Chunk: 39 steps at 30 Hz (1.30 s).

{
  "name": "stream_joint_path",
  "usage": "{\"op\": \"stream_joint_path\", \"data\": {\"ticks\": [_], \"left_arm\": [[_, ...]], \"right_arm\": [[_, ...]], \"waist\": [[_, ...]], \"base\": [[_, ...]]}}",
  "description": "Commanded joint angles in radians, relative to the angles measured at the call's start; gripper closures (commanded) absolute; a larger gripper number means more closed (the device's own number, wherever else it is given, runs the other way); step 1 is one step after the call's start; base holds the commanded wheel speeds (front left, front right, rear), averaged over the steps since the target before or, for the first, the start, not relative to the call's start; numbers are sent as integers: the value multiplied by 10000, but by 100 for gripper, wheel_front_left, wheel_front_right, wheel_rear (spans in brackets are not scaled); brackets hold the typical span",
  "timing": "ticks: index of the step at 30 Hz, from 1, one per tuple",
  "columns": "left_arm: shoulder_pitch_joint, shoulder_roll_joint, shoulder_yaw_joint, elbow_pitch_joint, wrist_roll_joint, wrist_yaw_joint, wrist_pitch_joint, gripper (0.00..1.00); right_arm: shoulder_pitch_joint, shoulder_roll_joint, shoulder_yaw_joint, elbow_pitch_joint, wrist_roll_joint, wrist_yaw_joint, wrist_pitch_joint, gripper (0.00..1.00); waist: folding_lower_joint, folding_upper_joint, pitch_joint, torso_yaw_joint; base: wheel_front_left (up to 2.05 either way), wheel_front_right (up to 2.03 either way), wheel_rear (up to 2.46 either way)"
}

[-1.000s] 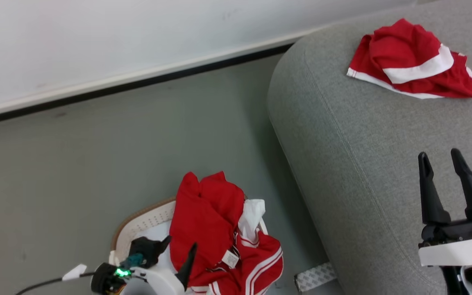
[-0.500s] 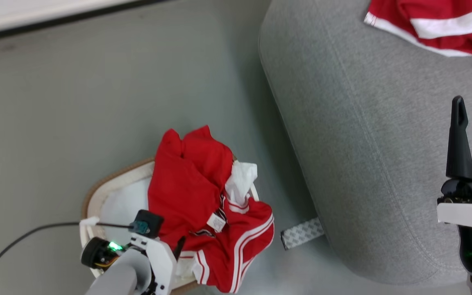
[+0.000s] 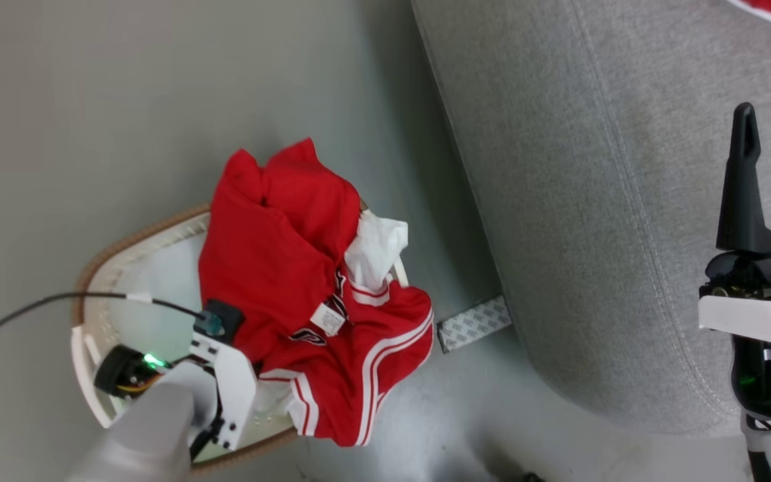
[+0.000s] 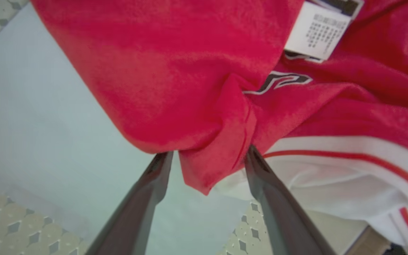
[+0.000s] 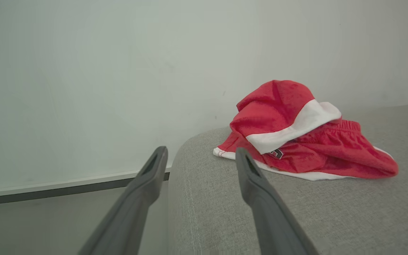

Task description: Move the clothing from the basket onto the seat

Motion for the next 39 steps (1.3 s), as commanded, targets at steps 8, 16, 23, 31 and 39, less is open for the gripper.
{"op": "stream_joint_path", "data": {"ticks": [8, 16, 23, 31, 39], "left_arm": [[-989, 334, -336, 358, -95, 20, 348, 0], [-1241, 240, -274, 541, -374, 42, 162, 100], [-1121, 208, -304, 605, -481, 31, 63, 100], [-855, -253, -400, 632, -704, 21, -453, 100], [-143, -857, -557, 332, -1212, 16, -1570, 100]], "right_arm": [[-324, 321, 111, -66, 34, -22, -1, 0], [-384, 485, 187, 51, -72, -22, -3, 0], [-417, 485, 211, 179, -126, -22, -3, 0], [-261, 192, 74, 266, -315, -22, -3, 0], [108, -118, 86, 482, -425, -22, -3, 0]], "waist": [[-1, -1, 959, -444], [-1, -1, 1009, -552], [-1, -1, 816, -511], [-1, -1, -43, -122], [-1, -1, -1743, 493]], "base": [[0, 0, 0], [0, 0, 0], [0, 0, 0], [0, 0, 0], [0, 0, 0]]}}
